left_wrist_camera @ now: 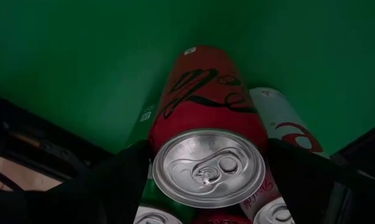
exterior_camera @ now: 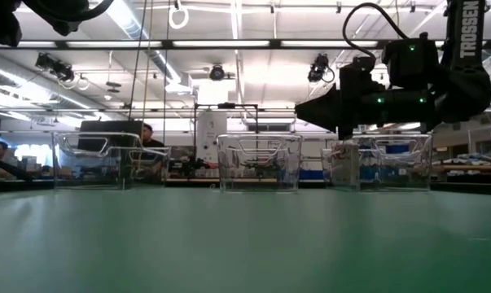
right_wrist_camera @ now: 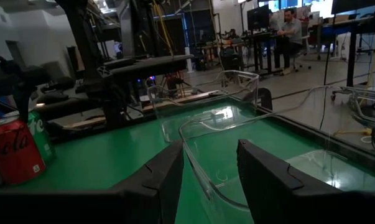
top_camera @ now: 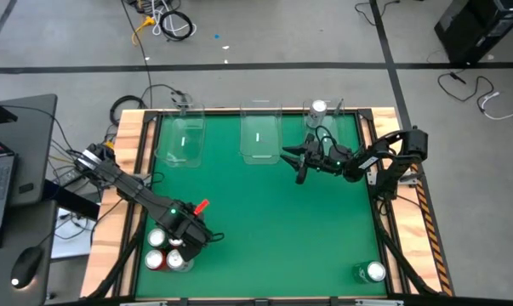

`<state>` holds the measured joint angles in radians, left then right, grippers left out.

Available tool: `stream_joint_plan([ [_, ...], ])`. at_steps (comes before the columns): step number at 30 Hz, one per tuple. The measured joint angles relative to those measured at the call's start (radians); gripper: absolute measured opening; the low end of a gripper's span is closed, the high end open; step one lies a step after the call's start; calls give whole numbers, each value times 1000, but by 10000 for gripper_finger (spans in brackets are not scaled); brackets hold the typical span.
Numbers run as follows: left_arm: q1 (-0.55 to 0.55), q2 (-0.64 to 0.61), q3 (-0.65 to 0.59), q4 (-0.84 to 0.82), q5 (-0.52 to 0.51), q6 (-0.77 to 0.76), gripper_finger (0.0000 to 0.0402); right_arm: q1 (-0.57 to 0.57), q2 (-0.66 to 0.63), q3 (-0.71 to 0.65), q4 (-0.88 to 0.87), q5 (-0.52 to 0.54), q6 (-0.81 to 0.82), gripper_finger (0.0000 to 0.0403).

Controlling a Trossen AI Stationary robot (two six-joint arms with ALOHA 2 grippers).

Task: Sort soda cans
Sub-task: Put the top red soda can into the left transparent bin

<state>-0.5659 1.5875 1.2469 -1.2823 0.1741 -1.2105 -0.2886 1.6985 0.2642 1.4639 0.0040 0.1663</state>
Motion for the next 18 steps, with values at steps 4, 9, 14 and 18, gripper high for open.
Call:
stream_joint_plan([
  [4, 2, 1, 5, -6, -2, 9, 322, 0, 0, 0, 0, 0, 0, 158],
  [9, 11, 6, 39, -24, -55, 33, 324, 0, 0, 0, 0, 0, 0, 160],
  [14, 4, 6, 42, 3, -172, 32, 329, 0, 0, 0, 0, 0, 0, 160],
  [18, 10, 5, 40, 2, -123, 29, 330, 0, 0, 0, 0, 0, -1, 160],
])
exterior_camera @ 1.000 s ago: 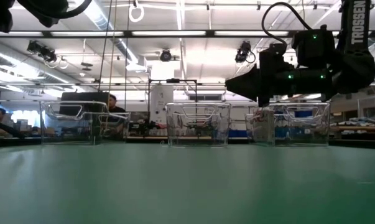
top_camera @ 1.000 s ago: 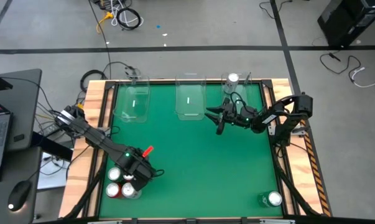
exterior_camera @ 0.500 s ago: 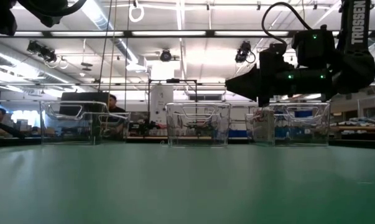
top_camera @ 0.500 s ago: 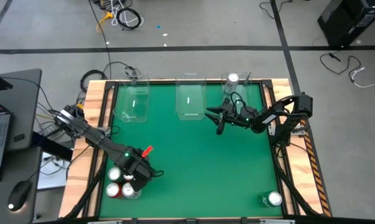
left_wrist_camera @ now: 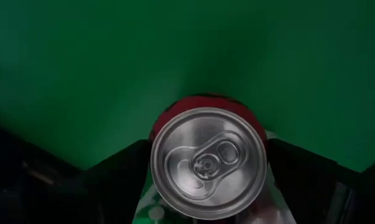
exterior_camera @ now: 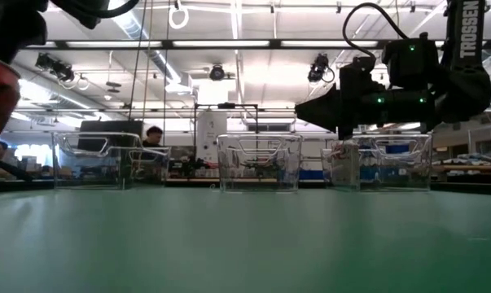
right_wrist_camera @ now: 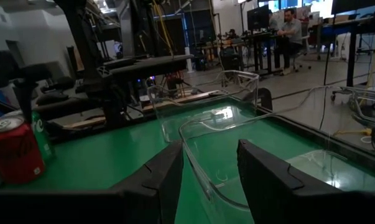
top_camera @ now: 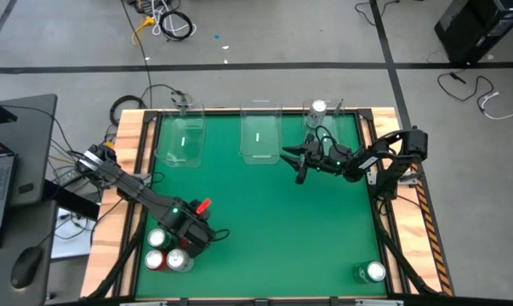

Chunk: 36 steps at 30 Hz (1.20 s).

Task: Sort soda cans
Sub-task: Put the top red soda can into the left transparent bin

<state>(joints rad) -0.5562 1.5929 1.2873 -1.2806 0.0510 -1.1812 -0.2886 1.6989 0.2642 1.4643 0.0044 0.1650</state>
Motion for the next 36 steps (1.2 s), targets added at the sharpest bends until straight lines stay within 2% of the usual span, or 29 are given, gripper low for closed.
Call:
stream_joint_plan([
  [10, -1, 0, -1, 3, 78, -8, 323, 0, 0, 0, 0, 0, 0, 161],
  [16, 0, 0, -1, 7, 89, -47, 335, 0, 0, 0, 0, 0, 0, 163],
  [23, 0, 0, -1, 8, 170, -53, 343, 0, 0, 0, 0, 0, 0, 163],
  [29, -2, 0, -1, 14, 89, -54, 340, 0, 0, 0, 0, 0, 1, 163],
  [36, -2, 11, -1, 29, 113, -81, 332, 0, 0, 0, 0, -2, 1, 163],
])
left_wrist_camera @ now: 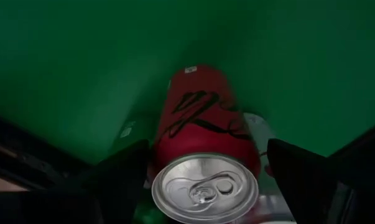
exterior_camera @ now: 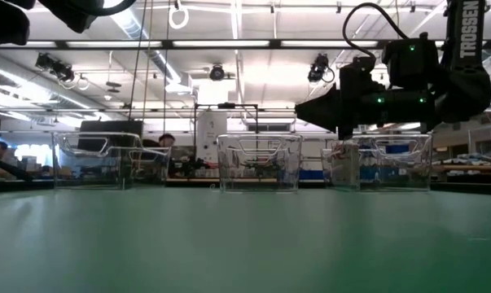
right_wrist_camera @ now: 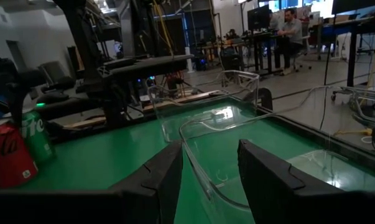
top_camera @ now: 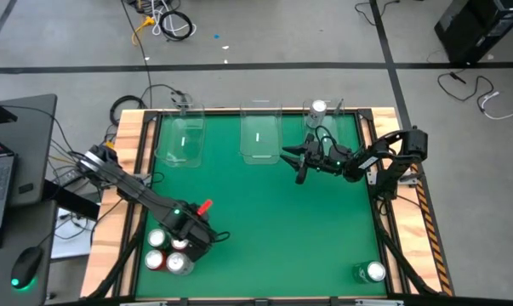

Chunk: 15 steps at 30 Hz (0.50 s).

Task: Sort soda cans
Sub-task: Put the top red soda can into the left transparent bin

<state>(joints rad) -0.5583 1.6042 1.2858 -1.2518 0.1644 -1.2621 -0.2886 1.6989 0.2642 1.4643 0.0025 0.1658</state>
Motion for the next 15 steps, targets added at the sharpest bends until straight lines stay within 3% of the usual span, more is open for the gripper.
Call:
stream_joint_plan([
  [6, -4, 8, -44, 13, 72, -1, 337, 0, 0, 0, 0, -3, 0, 164],
  [15, -6, 18, -46, 31, 35, 64, 334, 0, 0, 0, 0, -3, 1, 165],
])
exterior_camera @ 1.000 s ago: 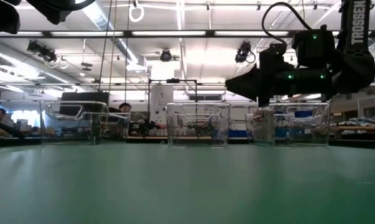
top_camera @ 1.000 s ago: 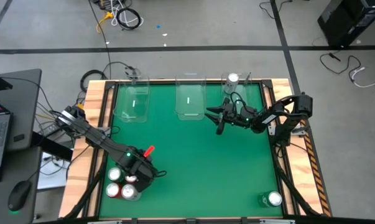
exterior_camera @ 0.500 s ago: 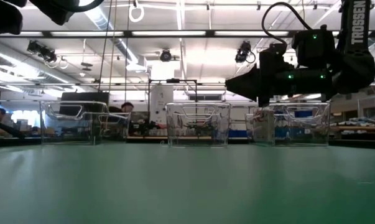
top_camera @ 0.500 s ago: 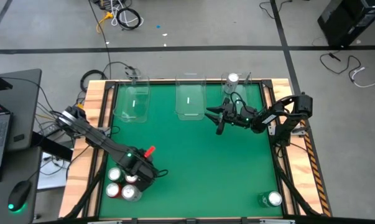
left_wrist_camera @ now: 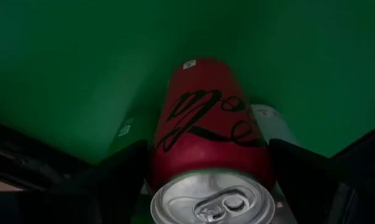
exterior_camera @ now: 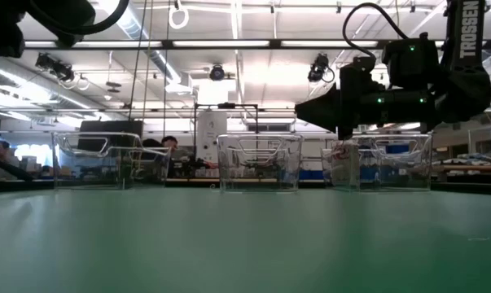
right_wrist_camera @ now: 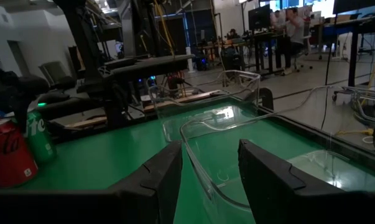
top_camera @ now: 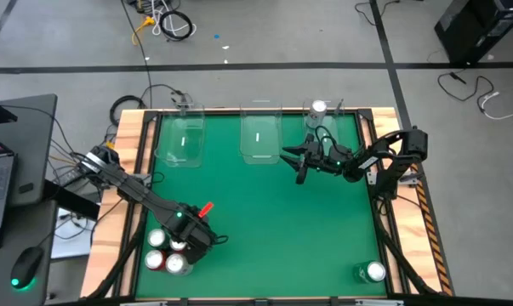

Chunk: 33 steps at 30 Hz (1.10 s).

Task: Sort soda cans
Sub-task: Put the top red soda can into the left transparent bin

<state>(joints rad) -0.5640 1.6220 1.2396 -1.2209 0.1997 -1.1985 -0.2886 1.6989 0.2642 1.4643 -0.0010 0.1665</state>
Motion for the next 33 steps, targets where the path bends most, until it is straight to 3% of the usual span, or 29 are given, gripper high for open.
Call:
stream_joint_plan([
  [14, 21, 79, 43, -69, 34, 150, 311, 0, 0, 0, 0, 0, 0, 165],
  [21, 88, 85, 116, -175, -107, 249, 310, 0, 0, 0, 0, 0, 0, 166],
  [33, 255, 82, 126, -245, -162, 509, 309, 0, 0, 0, 2, 0, 0, 166],
])
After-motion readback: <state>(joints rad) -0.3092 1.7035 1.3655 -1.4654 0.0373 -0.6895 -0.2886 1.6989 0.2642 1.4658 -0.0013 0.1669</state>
